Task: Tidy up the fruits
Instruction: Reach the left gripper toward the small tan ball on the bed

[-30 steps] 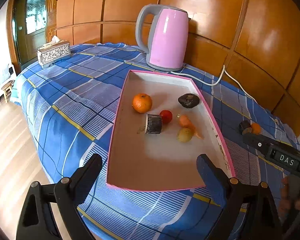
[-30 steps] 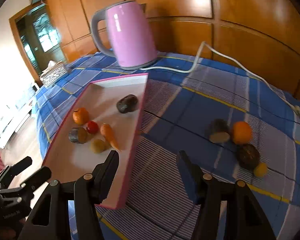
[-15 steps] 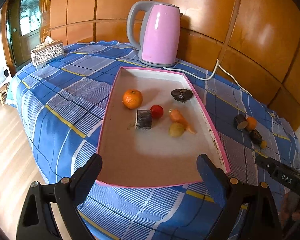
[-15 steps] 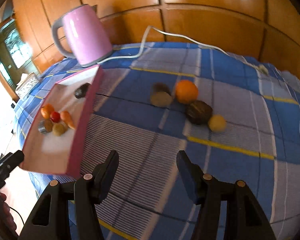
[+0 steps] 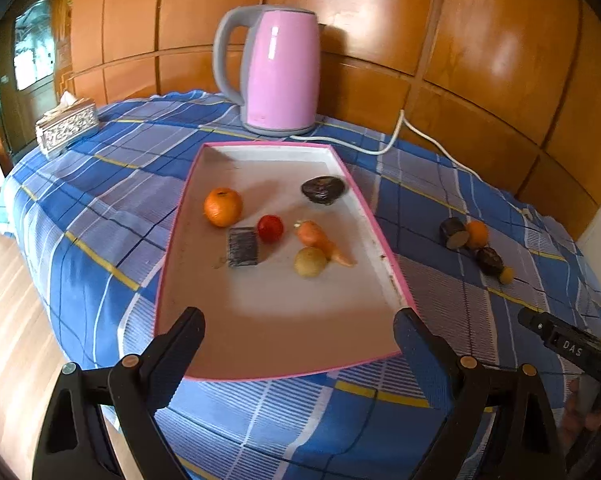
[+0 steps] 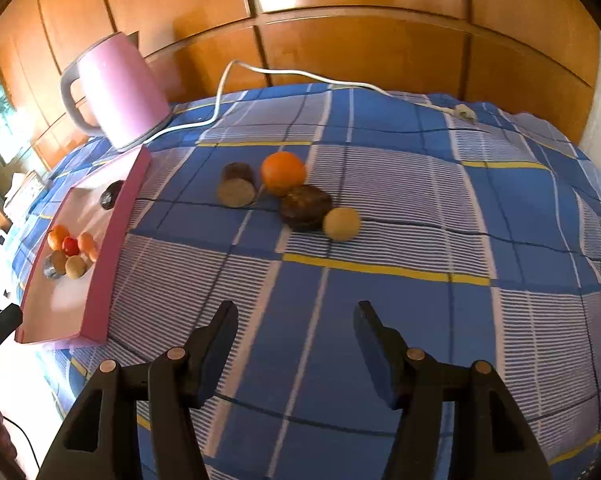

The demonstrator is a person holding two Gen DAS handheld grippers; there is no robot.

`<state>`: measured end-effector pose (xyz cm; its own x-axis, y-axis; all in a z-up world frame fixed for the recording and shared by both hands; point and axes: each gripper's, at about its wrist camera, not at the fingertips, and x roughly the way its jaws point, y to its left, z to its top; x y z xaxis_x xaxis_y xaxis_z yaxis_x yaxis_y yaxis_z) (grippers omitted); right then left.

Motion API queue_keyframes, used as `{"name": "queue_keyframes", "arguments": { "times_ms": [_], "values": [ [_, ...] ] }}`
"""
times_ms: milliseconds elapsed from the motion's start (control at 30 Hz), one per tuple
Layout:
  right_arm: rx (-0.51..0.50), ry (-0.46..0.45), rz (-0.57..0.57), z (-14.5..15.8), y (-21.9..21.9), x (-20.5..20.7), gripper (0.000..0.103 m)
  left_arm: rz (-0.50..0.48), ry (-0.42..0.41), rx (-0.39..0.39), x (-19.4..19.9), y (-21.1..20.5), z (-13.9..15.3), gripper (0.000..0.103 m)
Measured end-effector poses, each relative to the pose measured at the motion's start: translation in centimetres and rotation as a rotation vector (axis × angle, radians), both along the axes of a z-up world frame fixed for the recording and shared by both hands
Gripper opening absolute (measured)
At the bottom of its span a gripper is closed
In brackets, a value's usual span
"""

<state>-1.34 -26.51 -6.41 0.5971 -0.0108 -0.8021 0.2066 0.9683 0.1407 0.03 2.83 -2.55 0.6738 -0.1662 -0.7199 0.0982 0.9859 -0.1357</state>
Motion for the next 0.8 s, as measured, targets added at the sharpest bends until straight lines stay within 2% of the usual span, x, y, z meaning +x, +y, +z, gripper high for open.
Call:
{"name": "queue_keyframes", "arguments": {
  "times_ms": [400,800],
  "values": [
    [-0.053,0.008,-0.148,-0.1,-4.6,-2.2,0.061,-0.116,0.002,-0.003,0.9,-3.5,0.9,0.096],
    [-0.076,0.014,-0.270,-0.3,-8.3,-3.7,0.061,-0.312,0.030,-0.010,2.0,-9.8,1.1,0.094]
  ]
}}
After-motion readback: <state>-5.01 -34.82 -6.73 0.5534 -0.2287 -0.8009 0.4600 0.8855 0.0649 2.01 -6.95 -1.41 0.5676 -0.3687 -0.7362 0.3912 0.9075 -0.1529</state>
